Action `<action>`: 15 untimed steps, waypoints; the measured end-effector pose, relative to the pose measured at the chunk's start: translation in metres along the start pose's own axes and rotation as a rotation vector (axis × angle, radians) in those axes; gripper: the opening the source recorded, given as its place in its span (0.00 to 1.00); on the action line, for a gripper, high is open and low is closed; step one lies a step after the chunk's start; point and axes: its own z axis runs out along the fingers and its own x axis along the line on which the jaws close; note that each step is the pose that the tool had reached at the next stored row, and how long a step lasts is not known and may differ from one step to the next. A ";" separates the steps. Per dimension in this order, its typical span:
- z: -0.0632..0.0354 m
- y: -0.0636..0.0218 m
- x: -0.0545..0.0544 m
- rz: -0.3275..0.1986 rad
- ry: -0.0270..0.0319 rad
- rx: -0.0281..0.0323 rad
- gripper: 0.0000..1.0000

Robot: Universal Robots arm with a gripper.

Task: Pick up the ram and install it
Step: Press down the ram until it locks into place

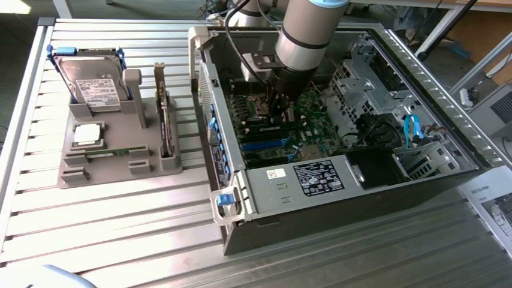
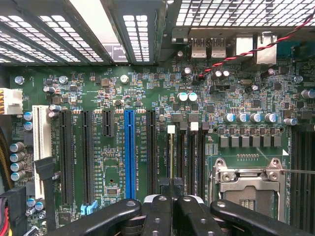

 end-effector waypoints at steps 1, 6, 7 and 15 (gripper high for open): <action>0.0000 0.0000 0.000 0.000 -0.0001 0.0000 0.10; 0.0003 0.0000 0.000 0.000 -0.0002 0.0001 0.10; 0.0003 0.0000 0.000 0.000 -0.0001 0.0001 0.10; -0.0076 -0.0001 0.000 0.000 -0.0006 0.0004 0.10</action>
